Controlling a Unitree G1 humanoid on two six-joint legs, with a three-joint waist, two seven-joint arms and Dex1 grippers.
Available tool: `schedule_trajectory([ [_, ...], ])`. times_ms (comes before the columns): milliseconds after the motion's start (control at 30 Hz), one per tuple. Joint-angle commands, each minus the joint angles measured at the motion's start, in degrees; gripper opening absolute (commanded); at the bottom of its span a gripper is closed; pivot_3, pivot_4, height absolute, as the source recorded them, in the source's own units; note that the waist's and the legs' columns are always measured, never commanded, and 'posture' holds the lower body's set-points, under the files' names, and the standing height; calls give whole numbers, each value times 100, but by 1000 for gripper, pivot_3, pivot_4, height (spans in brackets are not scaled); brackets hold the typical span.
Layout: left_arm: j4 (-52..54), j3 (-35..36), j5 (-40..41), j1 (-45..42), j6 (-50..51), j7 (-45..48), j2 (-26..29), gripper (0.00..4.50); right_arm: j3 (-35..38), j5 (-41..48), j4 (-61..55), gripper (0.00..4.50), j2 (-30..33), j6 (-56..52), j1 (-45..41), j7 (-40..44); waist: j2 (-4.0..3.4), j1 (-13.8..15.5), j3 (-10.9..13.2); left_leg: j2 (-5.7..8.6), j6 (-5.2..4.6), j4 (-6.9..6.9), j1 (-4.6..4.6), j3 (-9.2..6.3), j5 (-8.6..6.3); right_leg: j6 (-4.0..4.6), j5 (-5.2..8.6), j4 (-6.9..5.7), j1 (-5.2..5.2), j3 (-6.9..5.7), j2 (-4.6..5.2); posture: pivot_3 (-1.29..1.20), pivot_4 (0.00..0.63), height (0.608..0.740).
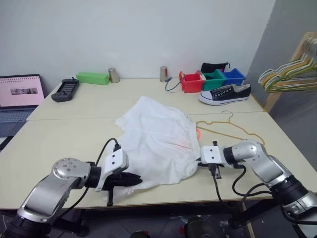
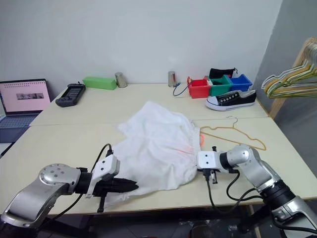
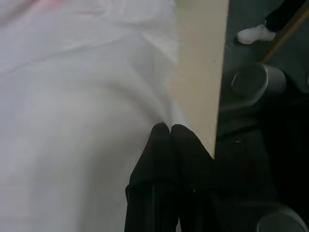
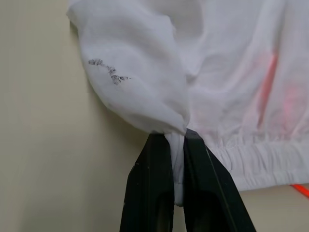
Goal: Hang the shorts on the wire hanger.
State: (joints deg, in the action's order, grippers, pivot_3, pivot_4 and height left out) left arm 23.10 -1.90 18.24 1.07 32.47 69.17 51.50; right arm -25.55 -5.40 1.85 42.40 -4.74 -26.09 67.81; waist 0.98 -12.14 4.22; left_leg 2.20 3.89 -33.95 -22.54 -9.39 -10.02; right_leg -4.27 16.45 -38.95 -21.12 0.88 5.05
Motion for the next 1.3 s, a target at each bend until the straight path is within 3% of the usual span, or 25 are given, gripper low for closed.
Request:
schedule_trajectory([
  [33, -348, 100, -313, 185, -548, -33, 293, 26, 141, 95, -35, 207, 75, -68, -82, 211, -1, 18, -1, -1, 0, 0, 0, 1, 0, 1, 1, 0, -1, -1, 0, -154, 0, 740],
  [267, -1092, 227, -482, 343, -1356, 77, 579, 26, 135, 224, -232, 207, 300, -323, 29, 657, -1, 128, -1, 0, 1, 0, -3, 5, -1, 3, 2, 2, -3, 2, 3, -159, 0, 740],
  [800, -1181, -152, -579, -32, -1544, 47, 544, 26, 22, 756, -1369, 207, 663, -1370, 475, 1437, -3, 254, -1, 0, 4, 0, -5, 8, -3, 4, 3, 5, -5, -1, 6, -171, 2, 740],
  [1200, -1313, -315, -650, -270, -1592, 208, 554, 26, -173, 1055, -1681, 207, 542, -2271, 475, 1462, -5, 270, 0, -2, 11, 0, -11, 10, -7, 8, 6, 6, -12, -2, 7, -180, 12, 740],
  [1300, -1332, -301, -643, -274, -1595, 232, 576, 0, -160, 1096, -1635, 720, 485, -2377, 426, 1422, -5, 270, 0, -2, 11, 0, -15, 9, -7, 8, 6, 6, -16, -3, 7, -179, 13, 740],
])
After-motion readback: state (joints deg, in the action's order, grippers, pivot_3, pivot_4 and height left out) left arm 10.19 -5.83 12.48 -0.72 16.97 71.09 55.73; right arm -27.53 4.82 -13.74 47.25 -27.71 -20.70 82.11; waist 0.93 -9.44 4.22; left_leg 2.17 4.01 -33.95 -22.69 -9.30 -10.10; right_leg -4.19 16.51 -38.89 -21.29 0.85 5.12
